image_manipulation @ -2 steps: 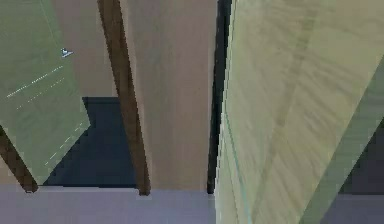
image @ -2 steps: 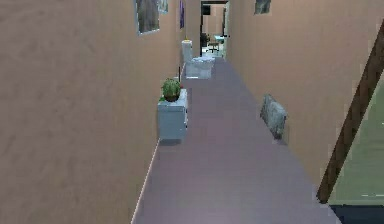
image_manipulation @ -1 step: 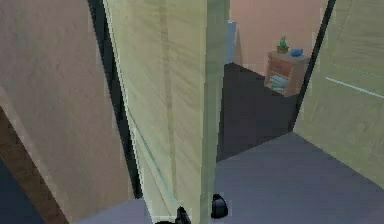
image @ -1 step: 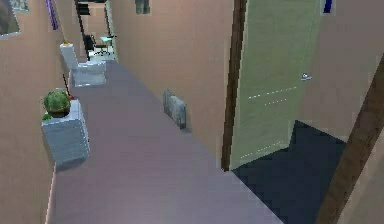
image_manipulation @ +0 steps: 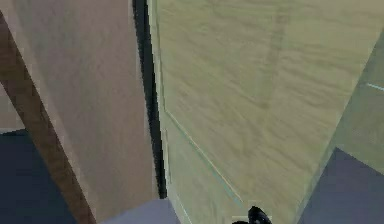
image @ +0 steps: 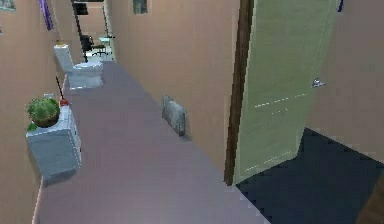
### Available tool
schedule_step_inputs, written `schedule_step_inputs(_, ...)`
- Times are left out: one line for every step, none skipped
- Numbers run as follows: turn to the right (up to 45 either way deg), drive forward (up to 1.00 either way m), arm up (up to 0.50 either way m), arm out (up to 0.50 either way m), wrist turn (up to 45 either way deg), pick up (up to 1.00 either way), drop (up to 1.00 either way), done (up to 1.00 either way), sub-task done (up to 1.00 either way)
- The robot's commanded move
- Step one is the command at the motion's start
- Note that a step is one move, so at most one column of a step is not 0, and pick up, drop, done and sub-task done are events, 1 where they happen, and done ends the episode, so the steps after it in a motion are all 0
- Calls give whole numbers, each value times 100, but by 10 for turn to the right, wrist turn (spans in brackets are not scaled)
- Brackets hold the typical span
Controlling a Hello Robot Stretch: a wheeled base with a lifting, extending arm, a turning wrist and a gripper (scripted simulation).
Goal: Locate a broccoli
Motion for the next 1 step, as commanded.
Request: schedule_step_inputs(-450, 0, 0, 0, 0, 0, 0, 0, 0)
